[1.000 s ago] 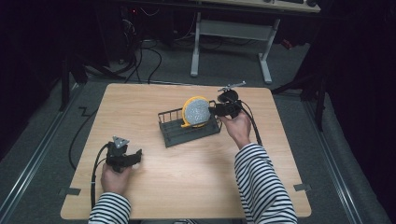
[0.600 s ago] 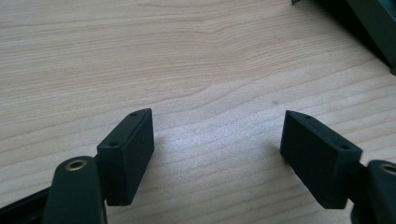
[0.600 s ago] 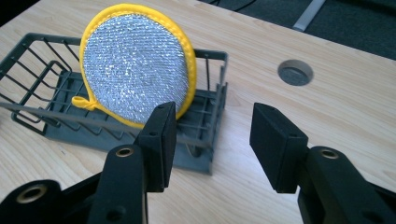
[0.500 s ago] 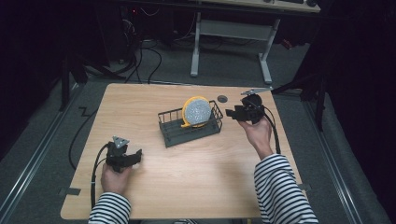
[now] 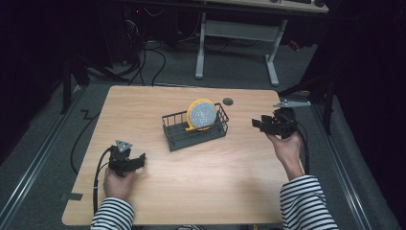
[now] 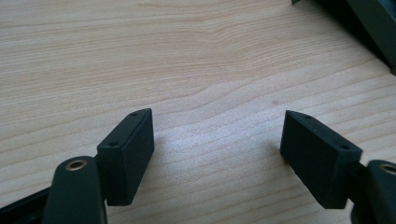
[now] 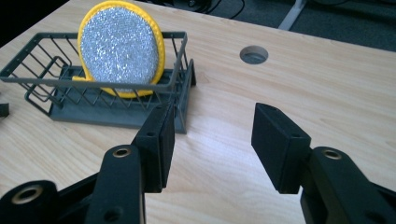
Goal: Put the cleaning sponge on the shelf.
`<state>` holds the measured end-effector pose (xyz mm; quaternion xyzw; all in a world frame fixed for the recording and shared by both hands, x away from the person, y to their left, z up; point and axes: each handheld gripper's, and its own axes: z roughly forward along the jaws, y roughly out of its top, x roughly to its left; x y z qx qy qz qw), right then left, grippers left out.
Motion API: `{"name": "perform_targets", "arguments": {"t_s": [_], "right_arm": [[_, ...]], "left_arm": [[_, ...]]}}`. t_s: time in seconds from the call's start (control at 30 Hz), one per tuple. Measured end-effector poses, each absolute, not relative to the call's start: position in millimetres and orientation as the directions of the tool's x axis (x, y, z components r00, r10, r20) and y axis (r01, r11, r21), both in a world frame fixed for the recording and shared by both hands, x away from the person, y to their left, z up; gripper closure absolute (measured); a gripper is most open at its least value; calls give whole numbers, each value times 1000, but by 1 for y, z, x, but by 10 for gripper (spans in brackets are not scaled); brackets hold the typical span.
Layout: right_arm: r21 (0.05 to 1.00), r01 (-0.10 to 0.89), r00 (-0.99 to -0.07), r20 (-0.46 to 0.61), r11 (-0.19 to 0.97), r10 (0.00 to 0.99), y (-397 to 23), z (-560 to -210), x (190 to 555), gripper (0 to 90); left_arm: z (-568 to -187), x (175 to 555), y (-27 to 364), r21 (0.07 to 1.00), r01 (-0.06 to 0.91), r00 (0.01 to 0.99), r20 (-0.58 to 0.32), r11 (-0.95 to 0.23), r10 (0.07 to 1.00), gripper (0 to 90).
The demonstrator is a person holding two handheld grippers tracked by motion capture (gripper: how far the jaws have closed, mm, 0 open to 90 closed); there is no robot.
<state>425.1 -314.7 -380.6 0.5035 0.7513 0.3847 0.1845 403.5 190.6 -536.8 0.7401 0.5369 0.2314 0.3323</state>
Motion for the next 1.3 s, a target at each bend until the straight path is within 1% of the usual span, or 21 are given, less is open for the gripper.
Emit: {"name": "perform_targets", "arguments": {"t_s": [0.17,0.3,0.47,0.63,0.8,0.87,0.97,1.07,1.13,1.3], "right_arm": [[778,602,-420,120,177,900,-324,-382,411,496],[779,600,-423,112,186,899,-328,-383,403,494],[798,577,-436,122,173,892,-326,-380,392,495],[797,573,-441,104,191,891,-324,-384,380,493],[813,546,-464,91,203,881,-319,-381,367,494],[814,547,-470,105,196,876,-317,-384,363,493],[814,545,-469,97,200,878,-317,-390,358,495],[815,537,-461,64,220,885,-316,-395,352,499],[816,540,-461,81,207,883,-316,-399,348,499],[807,545,-464,67,225,883,-314,-409,343,499]], "left_arm": [[-537,404,191,740,641,317,-14,-203,948,264],[-537,404,191,740,641,317,-14,-203,948,264],[-537,403,190,740,641,318,-13,-205,948,264],[-537,403,190,738,642,320,-12,-208,947,264],[-537,403,190,739,641,320,-12,-208,947,263],[-537,403,190,738,642,320,-12,-208,947,264],[-537,403,191,738,642,320,-12,-208,947,263],[-537,403,190,738,642,320,-12,-208,947,263],[-537,403,190,738,642,320,-12,-208,947,263],[-537,403,190,738,641,320,-12,-208,947,263]]}}
